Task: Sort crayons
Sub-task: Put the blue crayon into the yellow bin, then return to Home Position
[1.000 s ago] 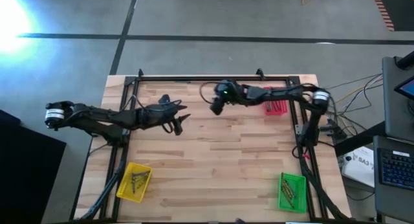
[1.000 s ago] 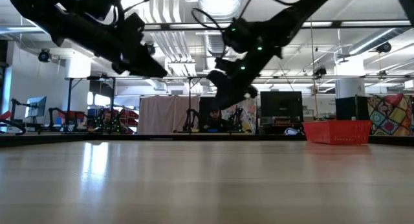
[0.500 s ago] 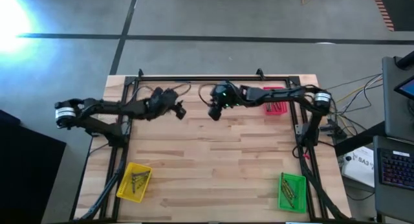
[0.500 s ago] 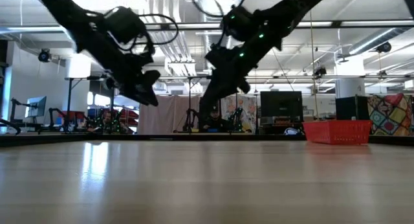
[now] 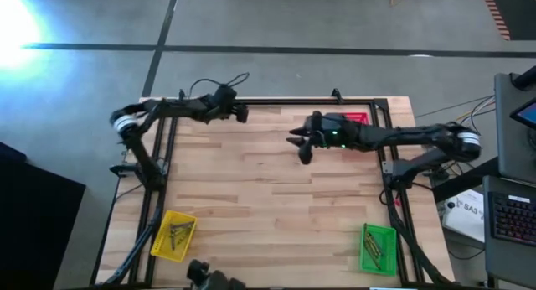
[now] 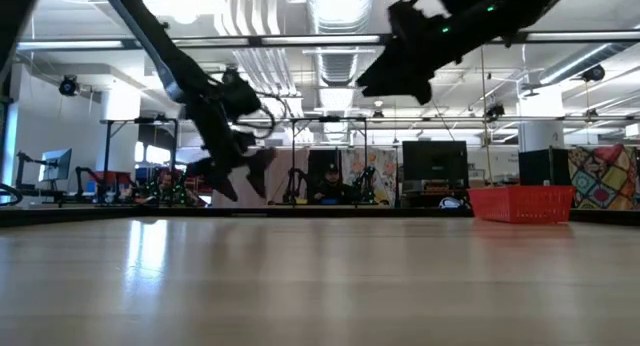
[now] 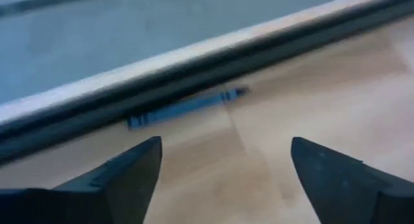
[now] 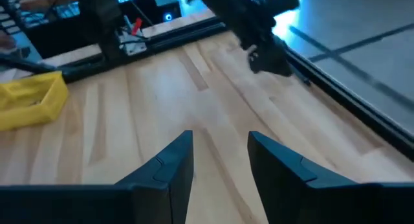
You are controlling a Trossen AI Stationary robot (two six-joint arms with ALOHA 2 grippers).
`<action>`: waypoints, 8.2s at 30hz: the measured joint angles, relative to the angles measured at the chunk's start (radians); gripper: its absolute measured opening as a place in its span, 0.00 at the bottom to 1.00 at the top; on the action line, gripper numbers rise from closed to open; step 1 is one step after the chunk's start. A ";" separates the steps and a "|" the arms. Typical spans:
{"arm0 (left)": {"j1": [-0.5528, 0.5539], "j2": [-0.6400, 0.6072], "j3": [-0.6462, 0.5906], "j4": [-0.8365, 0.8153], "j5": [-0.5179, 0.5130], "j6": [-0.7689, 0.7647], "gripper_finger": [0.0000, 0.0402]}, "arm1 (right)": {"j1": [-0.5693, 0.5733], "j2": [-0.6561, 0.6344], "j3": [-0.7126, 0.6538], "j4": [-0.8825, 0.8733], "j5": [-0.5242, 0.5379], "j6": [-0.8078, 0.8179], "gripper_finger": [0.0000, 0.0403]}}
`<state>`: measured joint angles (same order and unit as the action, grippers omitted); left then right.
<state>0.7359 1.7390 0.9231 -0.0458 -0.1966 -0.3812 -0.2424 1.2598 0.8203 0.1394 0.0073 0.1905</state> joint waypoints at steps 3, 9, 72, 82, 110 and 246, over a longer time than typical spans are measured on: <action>0.001 0.086 0.072 -0.047 -0.041 -0.021 0.86 | 0.000 -0.079 -0.048 -0.005 0.018 -0.017 0.34; 0.002 0.193 0.183 -0.111 -0.063 -0.072 0.94 | -0.009 -0.161 -0.142 -0.010 0.108 -0.019 0.34; -0.204 0.204 0.496 -0.500 0.030 0.648 0.87 | -0.029 -0.145 -0.160 -0.007 0.124 -0.015 0.30; -0.147 0.204 0.429 -0.503 0.244 0.732 0.87 | -0.029 -0.145 -0.160 -0.007 0.124 -0.018 0.30; -0.142 0.305 0.373 -0.495 0.279 0.622 0.32 | -0.029 -0.145 -0.160 -0.012 0.123 -0.026 0.26; -0.867 -1.536 -0.704 0.094 -0.089 0.417 0.10 | 0.133 -0.828 -0.373 -0.139 0.069 -0.267 0.03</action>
<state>-0.1310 0.2035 0.2195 0.0480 -0.2859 0.0357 -0.1093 0.4313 0.4475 0.0007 0.0760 -0.0761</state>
